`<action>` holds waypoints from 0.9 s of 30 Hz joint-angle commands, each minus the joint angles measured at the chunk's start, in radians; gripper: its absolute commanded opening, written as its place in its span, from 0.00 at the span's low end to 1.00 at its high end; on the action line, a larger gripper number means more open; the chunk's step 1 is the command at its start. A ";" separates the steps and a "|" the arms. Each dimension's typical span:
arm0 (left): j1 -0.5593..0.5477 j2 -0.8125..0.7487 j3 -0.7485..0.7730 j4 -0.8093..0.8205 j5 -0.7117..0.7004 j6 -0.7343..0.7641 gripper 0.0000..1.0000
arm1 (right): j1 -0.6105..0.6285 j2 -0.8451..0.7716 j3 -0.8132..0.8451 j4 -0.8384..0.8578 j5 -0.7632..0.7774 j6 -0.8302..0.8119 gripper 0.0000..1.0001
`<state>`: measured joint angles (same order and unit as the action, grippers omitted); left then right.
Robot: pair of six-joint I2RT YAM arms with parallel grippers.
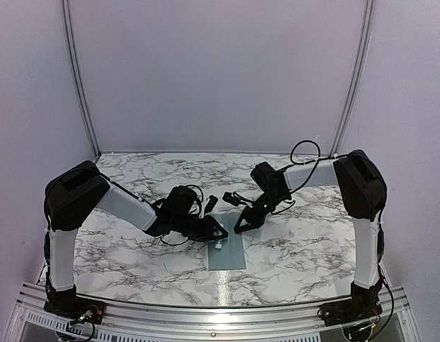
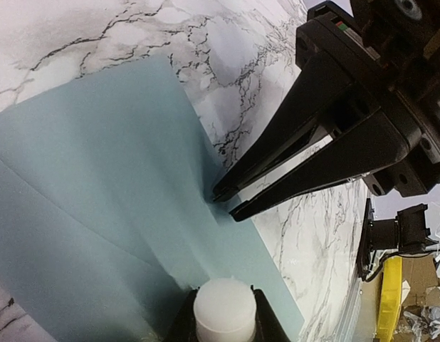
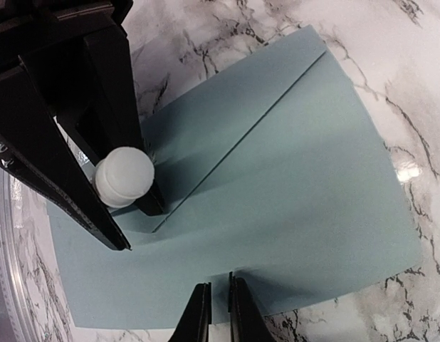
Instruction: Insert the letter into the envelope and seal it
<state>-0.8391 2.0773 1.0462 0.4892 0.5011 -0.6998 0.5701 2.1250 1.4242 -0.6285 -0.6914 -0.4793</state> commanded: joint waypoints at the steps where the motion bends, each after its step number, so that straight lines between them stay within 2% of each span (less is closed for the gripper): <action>1: -0.009 0.027 -0.008 -0.035 0.038 0.007 0.00 | 0.007 0.044 -0.022 -0.015 0.044 0.007 0.10; 18: -0.017 0.033 -0.027 -0.038 0.030 -0.027 0.00 | 0.005 0.043 -0.028 -0.013 0.045 0.007 0.10; 27: -0.016 0.066 0.015 -0.045 0.002 -0.040 0.00 | 0.004 0.042 -0.031 -0.012 0.046 0.005 0.10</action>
<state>-0.8501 2.0903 1.0489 0.4915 0.5388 -0.7410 0.5697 2.1250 1.4223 -0.6254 -0.6933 -0.4793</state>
